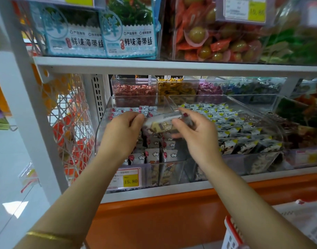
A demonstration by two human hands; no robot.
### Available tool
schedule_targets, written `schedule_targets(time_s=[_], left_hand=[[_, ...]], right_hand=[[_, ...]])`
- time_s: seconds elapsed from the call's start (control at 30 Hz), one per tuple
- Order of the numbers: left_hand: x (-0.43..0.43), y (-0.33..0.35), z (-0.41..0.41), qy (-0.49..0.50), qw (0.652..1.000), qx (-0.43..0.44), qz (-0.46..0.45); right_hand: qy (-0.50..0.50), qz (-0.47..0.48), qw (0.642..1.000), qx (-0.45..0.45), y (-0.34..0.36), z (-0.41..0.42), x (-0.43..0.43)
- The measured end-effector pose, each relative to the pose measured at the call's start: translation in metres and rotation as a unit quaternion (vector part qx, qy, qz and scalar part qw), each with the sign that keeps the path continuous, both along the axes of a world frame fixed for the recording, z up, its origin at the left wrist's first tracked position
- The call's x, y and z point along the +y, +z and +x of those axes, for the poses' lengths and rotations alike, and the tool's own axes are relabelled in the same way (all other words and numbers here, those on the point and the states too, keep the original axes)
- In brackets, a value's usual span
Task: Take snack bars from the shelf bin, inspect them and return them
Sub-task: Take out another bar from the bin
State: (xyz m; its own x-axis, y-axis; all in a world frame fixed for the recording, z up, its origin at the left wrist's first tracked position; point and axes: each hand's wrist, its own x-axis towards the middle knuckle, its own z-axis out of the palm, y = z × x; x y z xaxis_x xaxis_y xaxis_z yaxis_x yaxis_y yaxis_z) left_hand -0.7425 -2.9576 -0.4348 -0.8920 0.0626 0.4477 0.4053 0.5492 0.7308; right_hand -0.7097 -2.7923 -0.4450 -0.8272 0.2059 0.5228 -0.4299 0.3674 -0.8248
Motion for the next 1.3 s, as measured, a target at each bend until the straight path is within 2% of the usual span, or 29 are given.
schedule_targets(time_s=[0.07,0.13,0.23,0.33,0.53,0.63,0.77,0.97,1.07,1.2,1.23,1.3], left_hand=[[0.003,-0.002,-0.020,0.007,0.995,0.005,-0.095],[0.008,-0.004,-0.045,-0.020,0.977,-0.012,-0.213],[0.020,-0.010,-0.072,-0.056,0.918,-0.066,-0.388],[0.025,-0.018,-0.083,-0.060,0.877,-0.095,-0.467],[0.017,-0.024,-0.071,-0.051,0.899,-0.059,-0.431],[0.013,-0.025,-0.060,-0.047,0.899,-0.048,-0.433],[0.013,-0.025,-0.054,-0.051,0.893,-0.050,-0.444],[0.011,-0.020,-0.049,-0.058,0.906,-0.070,-0.414],[0.010,-0.017,-0.046,-0.066,0.905,-0.080,-0.412],[0.007,-0.015,-0.045,-0.077,0.912,-0.087,-0.393],[0.006,-0.015,-0.045,-0.077,0.912,-0.089,-0.392],[0.002,-0.015,-0.047,-0.074,0.913,-0.091,-0.391]], right_hand=[[-0.054,-0.007,0.999,0.007,0.005,-0.007,0.010],[-0.091,-0.013,0.996,0.006,0.008,-0.016,0.018],[-0.115,-0.010,0.993,0.009,0.012,-0.032,0.025],[-0.124,0.046,0.991,0.033,0.017,-0.049,0.025],[-0.037,0.174,0.984,0.005,0.024,-0.088,0.012],[0.012,0.237,0.971,-0.012,0.029,-0.104,0.005],[0.019,0.321,0.947,-0.018,0.028,-0.121,-0.005],[0.033,0.427,0.903,-0.038,0.028,-0.138,-0.019],[0.030,0.453,0.890,-0.046,0.023,-0.138,-0.025],[0.090,0.527,0.835,-0.128,0.015,-0.142,-0.029],[0.086,0.517,0.839,-0.146,0.015,-0.145,-0.028],[0.068,0.460,0.871,-0.160,0.020,-0.151,-0.026]])
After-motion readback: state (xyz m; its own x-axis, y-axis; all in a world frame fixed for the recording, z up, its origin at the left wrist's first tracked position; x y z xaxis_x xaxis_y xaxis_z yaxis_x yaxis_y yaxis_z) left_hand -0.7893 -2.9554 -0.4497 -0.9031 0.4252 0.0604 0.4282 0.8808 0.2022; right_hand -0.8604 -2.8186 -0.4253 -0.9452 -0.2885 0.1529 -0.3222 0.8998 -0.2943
